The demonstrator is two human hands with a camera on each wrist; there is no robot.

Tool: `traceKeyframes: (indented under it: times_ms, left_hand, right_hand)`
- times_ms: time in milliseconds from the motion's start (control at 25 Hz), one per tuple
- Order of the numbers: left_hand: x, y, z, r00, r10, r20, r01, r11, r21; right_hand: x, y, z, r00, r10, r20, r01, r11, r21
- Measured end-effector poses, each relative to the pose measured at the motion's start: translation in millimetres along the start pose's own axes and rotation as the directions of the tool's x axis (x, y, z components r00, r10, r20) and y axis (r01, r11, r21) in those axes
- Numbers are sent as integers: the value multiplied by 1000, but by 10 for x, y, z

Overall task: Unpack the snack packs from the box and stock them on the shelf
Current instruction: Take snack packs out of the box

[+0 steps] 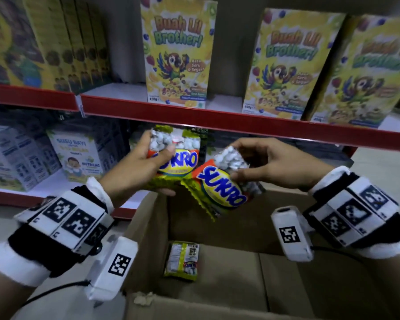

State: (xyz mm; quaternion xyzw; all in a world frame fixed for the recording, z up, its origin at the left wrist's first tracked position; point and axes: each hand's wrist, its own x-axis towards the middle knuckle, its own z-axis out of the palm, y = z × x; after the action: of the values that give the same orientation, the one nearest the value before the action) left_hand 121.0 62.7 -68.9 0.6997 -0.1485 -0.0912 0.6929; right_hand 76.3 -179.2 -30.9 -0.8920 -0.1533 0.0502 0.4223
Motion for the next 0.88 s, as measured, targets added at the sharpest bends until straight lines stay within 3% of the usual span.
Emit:
traceKeyframes:
  times_ms: [120,280,360,520,600,680,760,880]
  left_hand:
    - [-97,-30,187,988,-13,151,21,999,-49]
    - [-123,-46,206,972,-19,234,55,988,-146]
    - [-107,-78,138,965,-28,262,57,993,-106]
    - [114,-324,-86,997,-73,35,73,997,14]
    - [177,-484,-213,993,-107,-39,108,994,8]
    - [189,-668,-316,991,-130,-26,130,991,17]
    - [183,-789,-344,991,-130,-1,130,991,19]
    - [222,-870,-374,994,-106,-5,106,994,18]
  right_hand:
    - [28,-48,129,997,-39,-62,50,982,180]
    - [80,-19,243,978,-45,-202,92,969,229]
    - [97,30,346,968,-43,-249,96,974,203]
    - [335,353,517,956,50,-289,-32,997,69]
    - [442,588,609,968,209,-140,-222,972,-82]
    - [569,834,845,919,380,105,-329,886,-326]
    - [684,1074,1217,843,465,271,-245,780,-576]
    - [828,1440,1895,737,536,412,-100,689,-718]
